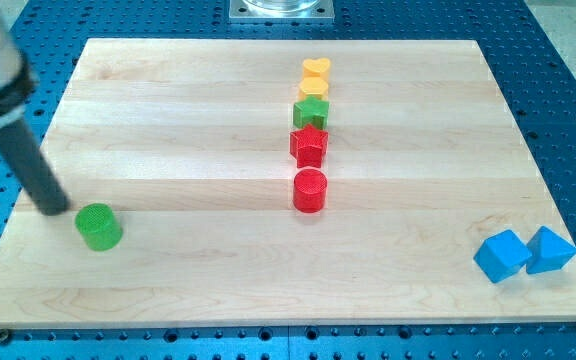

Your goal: Place the green circle parallel to the red circle

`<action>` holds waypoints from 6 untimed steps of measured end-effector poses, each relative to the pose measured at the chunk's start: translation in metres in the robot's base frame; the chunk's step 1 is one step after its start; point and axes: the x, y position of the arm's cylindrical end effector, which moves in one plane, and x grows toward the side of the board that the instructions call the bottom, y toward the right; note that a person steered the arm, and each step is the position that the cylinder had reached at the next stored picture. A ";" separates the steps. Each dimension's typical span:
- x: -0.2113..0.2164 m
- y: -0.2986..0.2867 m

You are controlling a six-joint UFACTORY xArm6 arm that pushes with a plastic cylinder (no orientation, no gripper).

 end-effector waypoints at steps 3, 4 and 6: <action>0.039 0.119; 0.043 0.129; -0.039 0.052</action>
